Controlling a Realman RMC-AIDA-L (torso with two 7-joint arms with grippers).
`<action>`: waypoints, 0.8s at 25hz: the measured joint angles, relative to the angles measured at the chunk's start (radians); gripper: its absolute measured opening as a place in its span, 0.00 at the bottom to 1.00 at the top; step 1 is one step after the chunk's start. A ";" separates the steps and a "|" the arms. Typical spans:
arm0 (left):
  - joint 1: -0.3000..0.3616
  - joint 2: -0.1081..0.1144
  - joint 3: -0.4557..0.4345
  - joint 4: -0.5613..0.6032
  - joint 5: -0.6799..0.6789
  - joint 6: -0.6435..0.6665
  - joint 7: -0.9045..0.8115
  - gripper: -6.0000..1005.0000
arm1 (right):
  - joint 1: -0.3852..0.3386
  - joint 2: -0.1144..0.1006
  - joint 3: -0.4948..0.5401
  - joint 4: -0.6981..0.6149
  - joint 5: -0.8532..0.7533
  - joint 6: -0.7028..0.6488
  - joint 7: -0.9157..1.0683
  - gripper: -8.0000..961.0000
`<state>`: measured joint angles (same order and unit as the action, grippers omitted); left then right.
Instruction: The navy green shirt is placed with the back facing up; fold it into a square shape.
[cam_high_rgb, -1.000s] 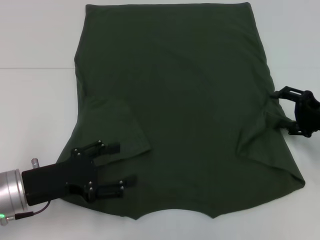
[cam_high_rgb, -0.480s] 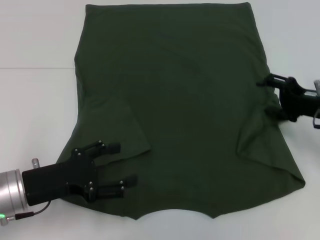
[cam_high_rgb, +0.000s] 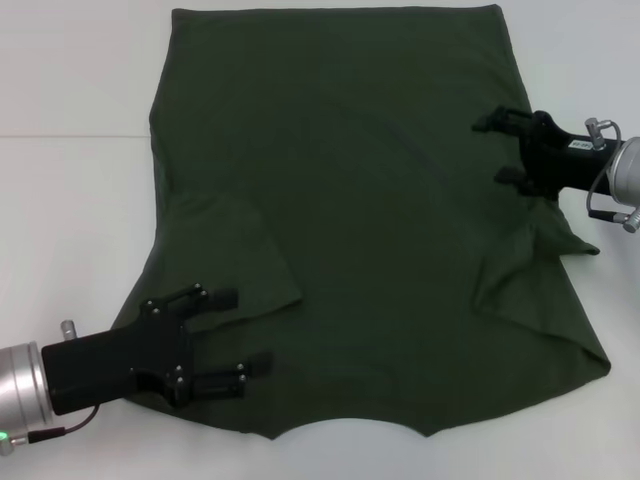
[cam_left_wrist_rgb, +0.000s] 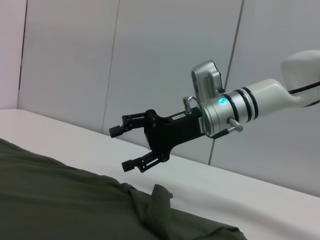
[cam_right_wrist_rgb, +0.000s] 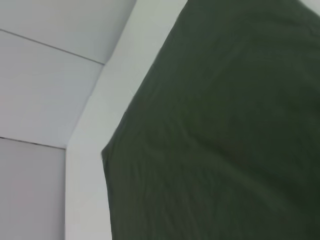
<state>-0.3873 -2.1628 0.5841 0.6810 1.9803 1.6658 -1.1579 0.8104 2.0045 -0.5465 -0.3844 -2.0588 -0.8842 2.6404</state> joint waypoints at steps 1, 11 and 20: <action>0.000 0.000 0.000 0.000 0.000 0.000 0.000 0.93 | -0.007 -0.002 0.001 0.000 0.009 -0.010 -0.004 0.94; -0.005 0.000 -0.003 0.000 0.000 -0.003 -0.002 0.93 | -0.166 -0.017 -0.002 -0.015 0.129 -0.136 -0.040 0.94; -0.018 0.000 -0.003 -0.007 0.000 -0.009 -0.002 0.93 | -0.200 -0.019 -0.023 -0.009 0.127 -0.173 -0.043 0.94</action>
<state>-0.4056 -2.1628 0.5813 0.6739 1.9802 1.6569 -1.1598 0.6108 1.9860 -0.5698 -0.3933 -1.9321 -1.0575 2.5970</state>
